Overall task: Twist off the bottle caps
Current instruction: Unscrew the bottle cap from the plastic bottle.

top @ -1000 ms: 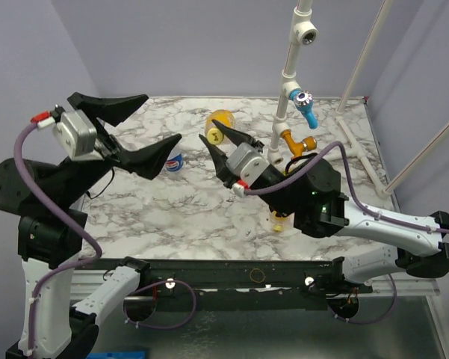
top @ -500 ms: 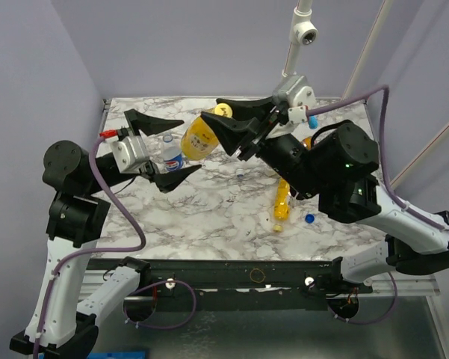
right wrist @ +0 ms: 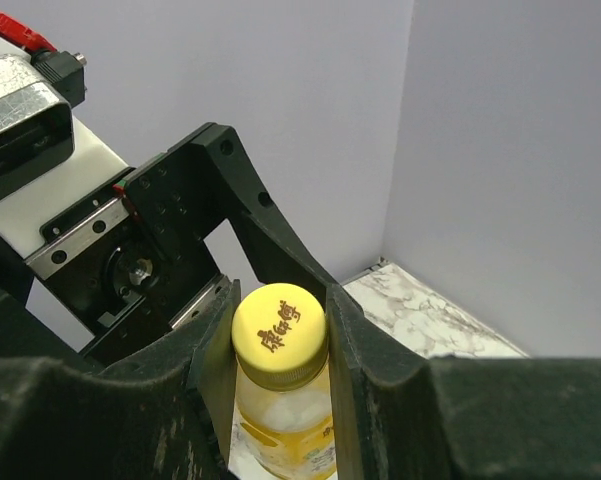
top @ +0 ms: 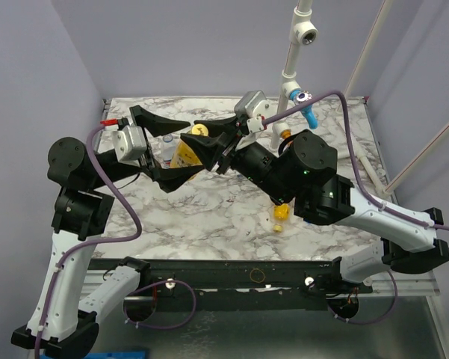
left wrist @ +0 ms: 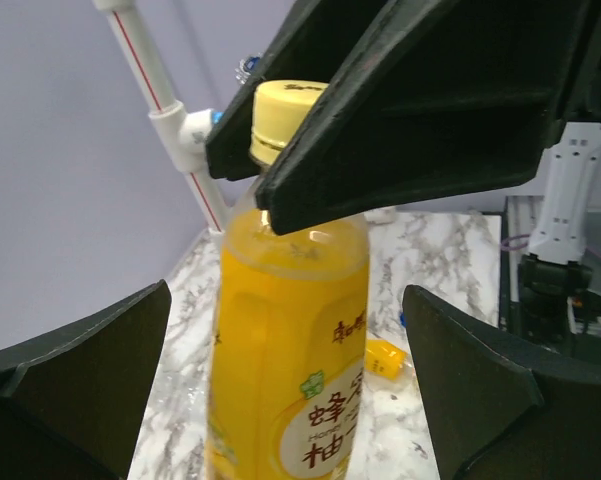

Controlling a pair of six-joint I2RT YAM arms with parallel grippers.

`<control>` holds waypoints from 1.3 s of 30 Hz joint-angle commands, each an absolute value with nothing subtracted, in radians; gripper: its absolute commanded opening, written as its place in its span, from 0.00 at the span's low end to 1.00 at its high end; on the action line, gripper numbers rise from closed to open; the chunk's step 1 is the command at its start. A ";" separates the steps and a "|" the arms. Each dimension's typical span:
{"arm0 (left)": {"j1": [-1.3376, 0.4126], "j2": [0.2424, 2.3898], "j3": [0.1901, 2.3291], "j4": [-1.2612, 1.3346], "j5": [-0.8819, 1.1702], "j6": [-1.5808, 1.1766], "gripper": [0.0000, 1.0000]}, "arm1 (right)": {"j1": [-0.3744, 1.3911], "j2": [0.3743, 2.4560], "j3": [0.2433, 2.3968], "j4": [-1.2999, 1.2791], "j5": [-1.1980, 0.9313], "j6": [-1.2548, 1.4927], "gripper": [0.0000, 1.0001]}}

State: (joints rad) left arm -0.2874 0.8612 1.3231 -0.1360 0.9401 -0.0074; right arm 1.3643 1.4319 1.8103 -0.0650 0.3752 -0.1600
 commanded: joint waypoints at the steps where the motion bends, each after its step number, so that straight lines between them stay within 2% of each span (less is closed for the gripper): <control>1: -0.282 0.854 1.299 -0.225 1.066 -0.023 0.99 | 1.367 1.399 1.761 0.052 0.362 -0.129 0.01; 7: -0.282 0.860 1.278 -0.310 1.078 0.056 0.98 | 1.367 1.387 1.722 0.090 0.372 -0.114 0.01; 10: -0.282 0.845 1.239 -0.323 1.057 0.086 0.92 | 1.366 1.373 1.702 0.104 0.378 -0.114 0.01; 13: -0.282 0.835 1.214 -0.327 1.041 0.097 0.78 | 1.363 1.361 1.683 0.111 0.390 -0.114 0.01; 15: -0.282 0.835 1.210 -0.327 1.036 0.102 0.58 | 1.357 1.360 1.675 0.110 0.395 -0.107 0.00; 17: -0.282 0.832 1.206 -0.327 1.032 0.108 0.43 | 1.350 1.356 1.658 0.117 0.397 -0.096 0.01; 19: -0.282 0.826 1.196 -0.328 1.028 0.113 0.39 | 1.345 1.354 1.641 0.134 0.394 -0.086 0.00; 21: -0.282 0.822 1.188 -0.327 1.026 0.117 0.31 | 1.338 1.358 1.631 0.143 0.400 -0.075 0.01; 22: -0.282 0.822 1.187 -0.325 1.022 0.116 0.25 | 1.336 1.364 1.630 0.145 0.412 -0.070 0.05; 23: -0.282 0.823 1.187 -0.324 1.015 0.110 0.22 | 1.334 1.370 1.629 0.144 0.423 -0.068 0.17; 25: -0.282 0.824 1.187 -0.320 0.988 0.104 0.19 | 1.333 1.382 1.632 0.144 0.457 -0.058 0.51; 27: -0.282 0.816 1.181 -0.315 0.955 0.107 0.17 | 1.330 1.394 1.644 0.134 0.499 -0.047 0.65; 29: -0.283 0.805 1.168 -0.305 0.910 0.110 0.11 | 1.324 1.413 1.680 0.100 0.545 -0.027 0.71; 33: -0.283 0.780 1.138 -0.272 0.813 0.121 0.00 | 1.279 1.475 1.833 -0.099 0.580 0.107 0.77; 39: -0.282 0.784 1.126 -0.212 0.592 0.041 0.00 | 1.243 1.593 2.069 -0.329 0.546 0.158 0.84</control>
State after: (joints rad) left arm -0.2836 0.7891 1.1343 -0.2825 0.7860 0.0872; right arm 1.2568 1.5311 1.9450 -0.1429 0.5133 0.1009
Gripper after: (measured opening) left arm 0.538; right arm 0.826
